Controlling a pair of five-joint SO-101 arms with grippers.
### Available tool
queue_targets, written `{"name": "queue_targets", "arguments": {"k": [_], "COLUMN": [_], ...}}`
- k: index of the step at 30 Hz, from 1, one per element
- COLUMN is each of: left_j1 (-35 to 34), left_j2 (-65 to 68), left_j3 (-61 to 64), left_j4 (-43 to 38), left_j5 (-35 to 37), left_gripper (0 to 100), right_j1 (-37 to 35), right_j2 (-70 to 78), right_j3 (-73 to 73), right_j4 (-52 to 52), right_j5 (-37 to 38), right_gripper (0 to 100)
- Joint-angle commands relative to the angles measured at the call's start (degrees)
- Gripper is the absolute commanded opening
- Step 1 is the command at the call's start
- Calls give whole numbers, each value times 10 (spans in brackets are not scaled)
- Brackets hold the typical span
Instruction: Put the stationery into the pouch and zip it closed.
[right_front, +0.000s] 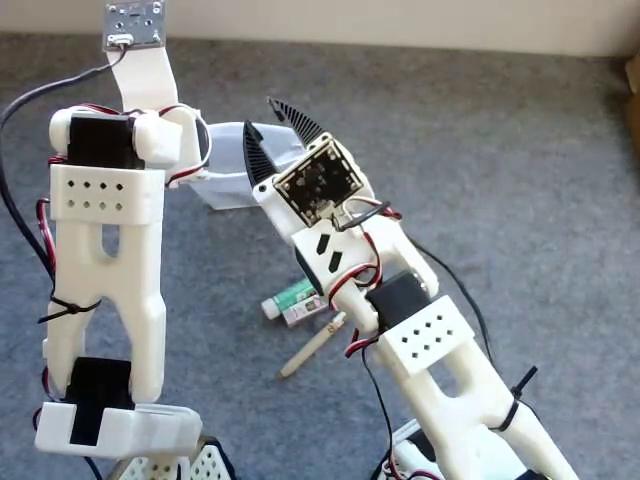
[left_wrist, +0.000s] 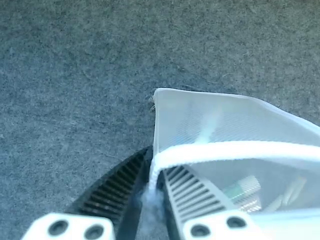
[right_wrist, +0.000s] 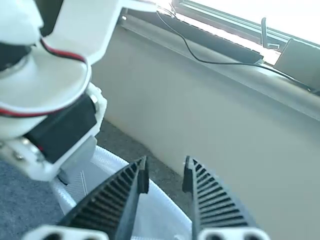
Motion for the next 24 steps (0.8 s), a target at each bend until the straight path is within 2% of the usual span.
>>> {"name": "queue_targets", "arguments": {"k": [1,4,7,9,20,24], "left_j1": [-7,-7,-7,-7,-7,-7], "left_j2": [11,11,11,11,13,13], "left_j3": [12,12,12,12,12,12], "left_j4": [-3,-3,-3,-3,-3,-3], "left_j5": [3,3,3,3,3,3], "left_gripper": [8,8,8,8,8,8], "right_j1": [-1,0,0,0,3,41], "right_j2": [-9,-22,-57,-74,-90,-90], "right_j3": [-23,-45,-83,-115,-187,-188], "right_j4": [18,73,144,198,371,420], "right_j5": [3,-4,-67,-83,-85,-86], "right_gripper": [108,108,108,108,108,108]}}
